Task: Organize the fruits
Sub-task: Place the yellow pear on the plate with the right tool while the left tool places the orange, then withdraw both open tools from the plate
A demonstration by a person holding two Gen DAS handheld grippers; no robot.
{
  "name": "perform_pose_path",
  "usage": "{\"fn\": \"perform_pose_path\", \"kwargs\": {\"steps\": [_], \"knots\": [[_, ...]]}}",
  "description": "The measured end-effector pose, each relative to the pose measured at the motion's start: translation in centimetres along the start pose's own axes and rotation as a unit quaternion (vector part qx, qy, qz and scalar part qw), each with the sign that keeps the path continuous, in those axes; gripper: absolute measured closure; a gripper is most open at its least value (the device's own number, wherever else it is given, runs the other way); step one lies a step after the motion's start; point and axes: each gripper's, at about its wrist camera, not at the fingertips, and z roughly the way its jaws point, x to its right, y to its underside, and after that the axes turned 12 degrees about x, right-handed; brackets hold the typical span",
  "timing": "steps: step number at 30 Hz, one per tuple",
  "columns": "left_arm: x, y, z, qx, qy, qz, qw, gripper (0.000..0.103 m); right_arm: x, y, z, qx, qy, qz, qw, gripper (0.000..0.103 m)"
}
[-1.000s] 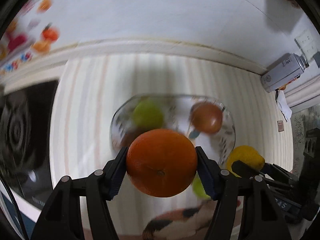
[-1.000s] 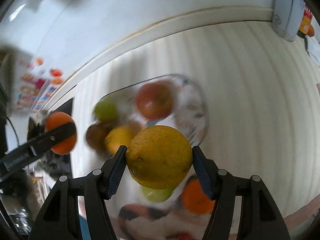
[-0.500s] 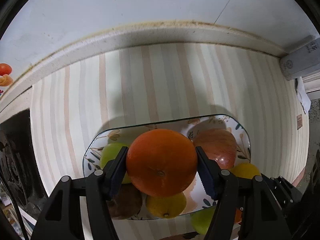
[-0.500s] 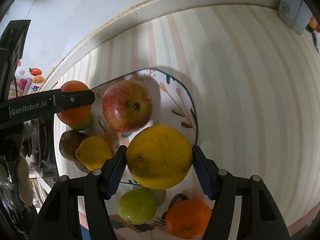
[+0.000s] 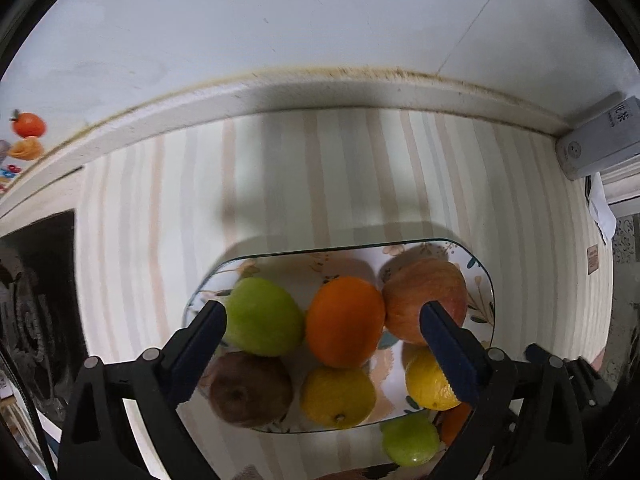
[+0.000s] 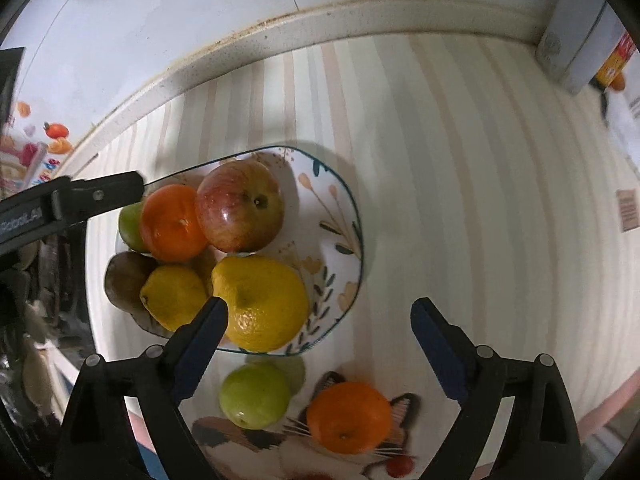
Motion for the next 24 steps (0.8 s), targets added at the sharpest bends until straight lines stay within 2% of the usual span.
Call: {"fn": "perform_pose_path", "kwargs": {"steps": [3, 9, 24], "knots": [[-0.8, 1.4, -2.0, 0.026, -0.022, -0.015, 0.9993, 0.004, -0.6, 0.3, -1.2, 0.012, 0.012, -0.018, 1.000, 0.008], [-1.9, 5.0, -4.7, 0.053, -0.050, -0.028, 0.9970, 0.004, -1.9, 1.3, -3.5, 0.027, 0.016, -0.043, 0.999, 0.008], [-1.7, 12.2, -12.3, 0.115, -0.058, -0.029, 0.9913, 0.004, -4.0, 6.4, -9.9, 0.076, 0.011, -0.069, 0.995, 0.008]]}}
